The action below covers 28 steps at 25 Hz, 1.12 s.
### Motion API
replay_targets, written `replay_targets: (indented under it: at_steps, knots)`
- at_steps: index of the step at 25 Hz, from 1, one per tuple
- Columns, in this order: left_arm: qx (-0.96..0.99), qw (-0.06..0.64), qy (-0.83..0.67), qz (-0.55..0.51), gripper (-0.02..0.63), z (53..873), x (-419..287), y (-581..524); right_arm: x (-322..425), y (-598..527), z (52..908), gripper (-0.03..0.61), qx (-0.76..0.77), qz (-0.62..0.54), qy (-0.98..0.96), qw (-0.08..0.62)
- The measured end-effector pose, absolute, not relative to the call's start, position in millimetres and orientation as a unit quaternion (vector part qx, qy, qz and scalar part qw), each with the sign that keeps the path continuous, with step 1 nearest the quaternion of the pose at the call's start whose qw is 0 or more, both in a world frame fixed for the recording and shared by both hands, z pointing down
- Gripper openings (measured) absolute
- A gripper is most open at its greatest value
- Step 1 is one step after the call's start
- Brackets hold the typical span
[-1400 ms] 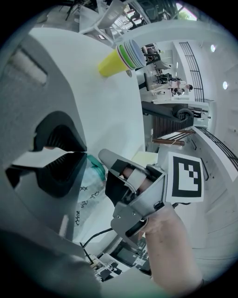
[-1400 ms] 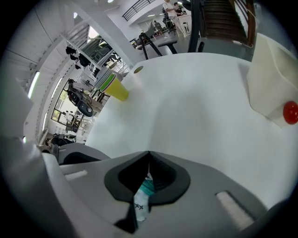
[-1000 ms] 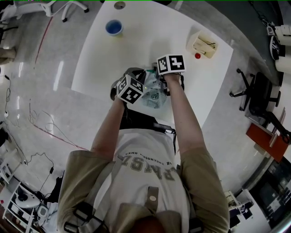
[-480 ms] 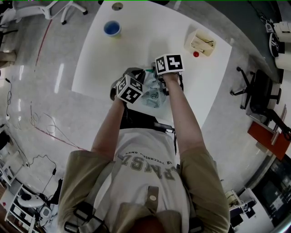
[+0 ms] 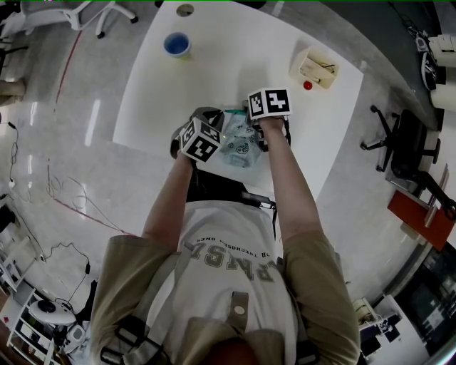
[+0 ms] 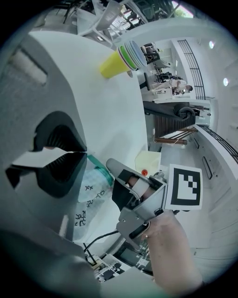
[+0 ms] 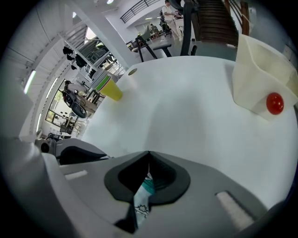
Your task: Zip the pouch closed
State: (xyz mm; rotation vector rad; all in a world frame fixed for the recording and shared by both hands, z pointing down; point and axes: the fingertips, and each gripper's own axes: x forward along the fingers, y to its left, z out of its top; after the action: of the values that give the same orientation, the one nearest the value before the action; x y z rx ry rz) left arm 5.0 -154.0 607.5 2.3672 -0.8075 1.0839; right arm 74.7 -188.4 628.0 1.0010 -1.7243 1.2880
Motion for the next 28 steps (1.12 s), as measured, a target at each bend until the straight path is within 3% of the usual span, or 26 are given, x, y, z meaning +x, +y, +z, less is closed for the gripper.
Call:
replay_targets:
  at_steps: [28]
  knots:
    - [0.831, 0.195, -0.297, 0.428, 0.017, 624.8, -23.1, -162.8, 136.6, -182.1, 637.5, 0.002, 0.42, 0.485, -0.659, 0.391]
